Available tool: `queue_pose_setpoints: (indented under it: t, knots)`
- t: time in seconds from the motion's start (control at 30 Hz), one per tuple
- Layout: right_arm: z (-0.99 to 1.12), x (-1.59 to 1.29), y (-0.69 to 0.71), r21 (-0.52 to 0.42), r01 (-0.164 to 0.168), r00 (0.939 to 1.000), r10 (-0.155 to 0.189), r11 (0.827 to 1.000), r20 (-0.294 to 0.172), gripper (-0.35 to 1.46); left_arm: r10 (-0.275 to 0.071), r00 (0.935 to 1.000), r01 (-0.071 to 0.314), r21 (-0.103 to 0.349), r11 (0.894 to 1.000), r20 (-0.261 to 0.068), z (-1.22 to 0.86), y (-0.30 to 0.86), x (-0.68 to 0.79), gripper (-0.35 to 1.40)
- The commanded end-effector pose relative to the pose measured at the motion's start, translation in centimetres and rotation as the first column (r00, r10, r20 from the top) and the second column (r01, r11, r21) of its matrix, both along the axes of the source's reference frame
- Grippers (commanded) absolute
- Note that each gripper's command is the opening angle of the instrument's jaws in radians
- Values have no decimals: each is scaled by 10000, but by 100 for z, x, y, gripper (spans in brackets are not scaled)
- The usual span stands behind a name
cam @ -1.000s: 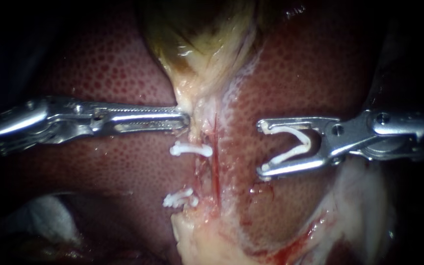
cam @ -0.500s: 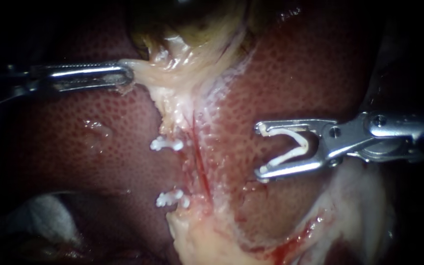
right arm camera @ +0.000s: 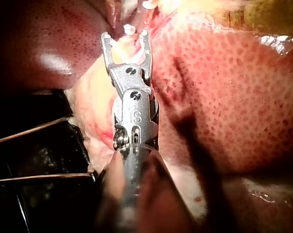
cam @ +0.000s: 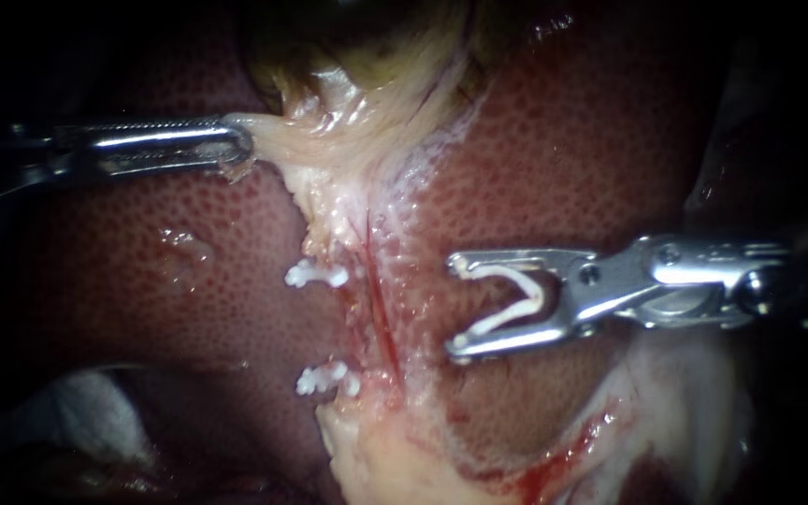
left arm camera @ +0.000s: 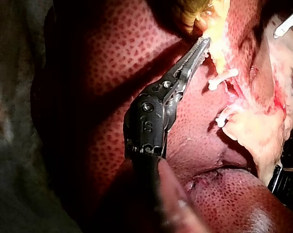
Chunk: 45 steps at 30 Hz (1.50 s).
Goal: Clipping first clip right tube
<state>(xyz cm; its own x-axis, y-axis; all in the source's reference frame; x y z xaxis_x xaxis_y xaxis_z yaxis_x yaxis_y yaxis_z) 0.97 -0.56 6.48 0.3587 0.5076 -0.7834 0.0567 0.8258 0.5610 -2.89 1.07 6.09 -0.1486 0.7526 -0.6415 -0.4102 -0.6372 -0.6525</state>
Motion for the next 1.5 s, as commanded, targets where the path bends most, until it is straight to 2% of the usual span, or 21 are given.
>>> queue_pose_setpoints:
  t: [0.03,0.23,0.3,0.53,1.07,1.3,1.43,1.5]
  knots:
    - [9,5,-4,57,88,9999,-88,9999,54,49,-5,10000,5,-1,10000,-4,-1,0,0,-35]
    - [66,33,-28,476,125,9987,-148,9988,490,49,-23,10000,23,1,10000,-16,-4,-1,-2,-35]
    - [84,38,-32,602,136,9973,-179,9981,713,49,-24,10000,24,1,10000,-17,-4,-1,-2,-35]
    - [125,42,-40,995,81,9957,-172,9950,906,49,-29,10000,29,1,10000,-20,-4,-2,-2,-35]
    - [152,66,-69,2153,149,9939,-379,9764,1031,48,-44,10000,44,0,10000,-30,-5,-2,-4,-35]
    - [156,64,-70,2453,39,9932,-324,9694,1122,44,-46,10000,46,-2,10000,-33,-5,-2,-5,-35]
    - [157,61,-69,2789,11,9914,-376,9603,1256,32,-47,10000,47,-2,10000,-33,-5,-2,-5,-35]
    - [157,58,-69,3097,65,9897,-504,9508,1341,6,-47,10000,47,-2,10000,-33,-5,-2,-5,-35]
